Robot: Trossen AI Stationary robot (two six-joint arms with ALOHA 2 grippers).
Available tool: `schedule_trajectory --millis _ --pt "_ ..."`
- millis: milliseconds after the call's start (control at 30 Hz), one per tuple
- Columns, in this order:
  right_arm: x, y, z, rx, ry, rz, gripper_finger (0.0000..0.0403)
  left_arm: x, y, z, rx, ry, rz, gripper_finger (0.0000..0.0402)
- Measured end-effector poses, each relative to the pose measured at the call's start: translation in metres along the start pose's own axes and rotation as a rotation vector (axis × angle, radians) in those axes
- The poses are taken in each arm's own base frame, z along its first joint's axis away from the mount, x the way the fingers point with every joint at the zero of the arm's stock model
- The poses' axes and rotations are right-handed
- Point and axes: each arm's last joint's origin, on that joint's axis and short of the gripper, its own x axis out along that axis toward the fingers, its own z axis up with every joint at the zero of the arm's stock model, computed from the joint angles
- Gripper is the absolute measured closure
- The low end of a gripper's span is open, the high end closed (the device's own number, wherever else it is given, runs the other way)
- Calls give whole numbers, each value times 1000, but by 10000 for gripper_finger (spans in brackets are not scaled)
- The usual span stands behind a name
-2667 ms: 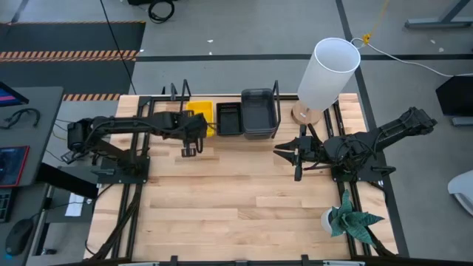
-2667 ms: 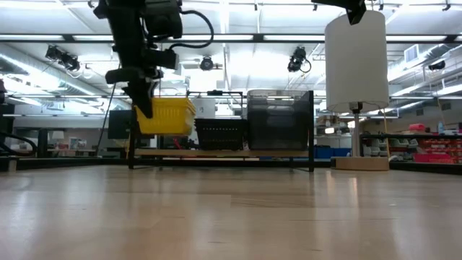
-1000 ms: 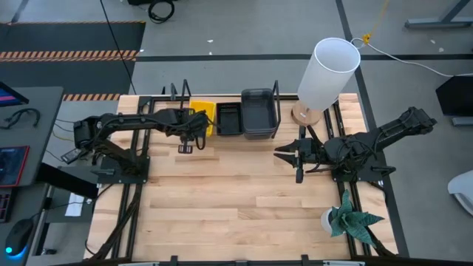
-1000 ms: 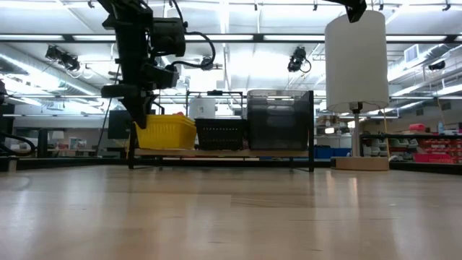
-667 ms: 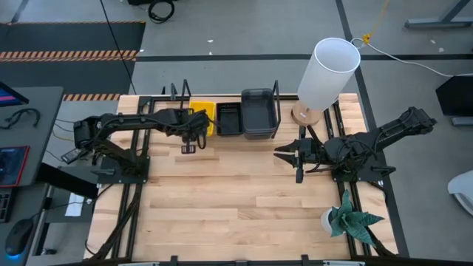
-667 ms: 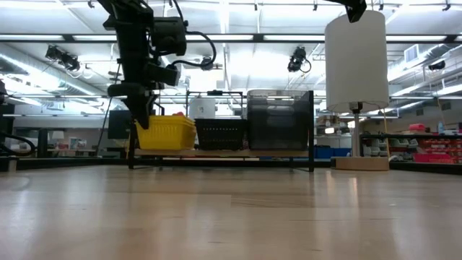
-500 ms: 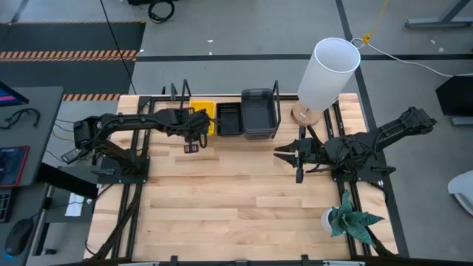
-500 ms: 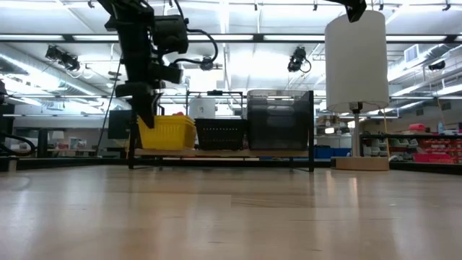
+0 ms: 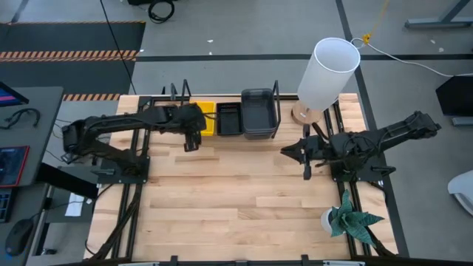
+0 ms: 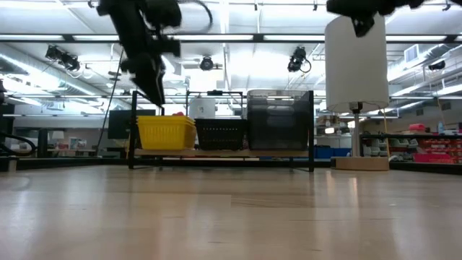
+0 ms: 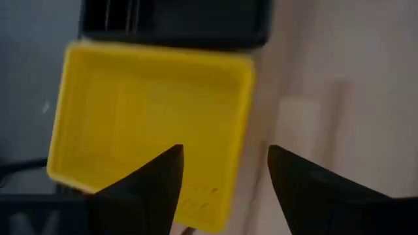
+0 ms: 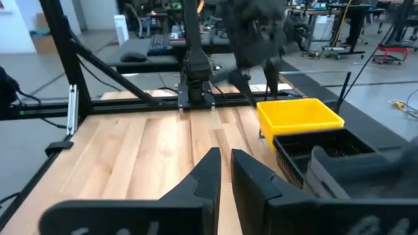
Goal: Stack baskets on shelf by color
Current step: Return to Home Position
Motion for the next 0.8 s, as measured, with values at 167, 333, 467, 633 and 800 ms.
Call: schedule_trajectory --millis 167,333,467,633,800 --pt "-8 -7 -23 49 -63 23 370 -34 -2 -3 -21 -289 -242 177" --pt "-17 -12 -43 31 -99 54 371 -45 -12 -29 -68 -515 -381 204" --pt "-24 -14 -53 -11 -125 105 371 -47 -19 -55 -140 -606 -383 222" --pt "-29 -18 -62 -11 -173 156 372 -46 -27 -85 -195 -679 -374 238" --pt "-29 -25 -72 24 -189 145 383 -44 -33 -107 -250 -786 -357 249"
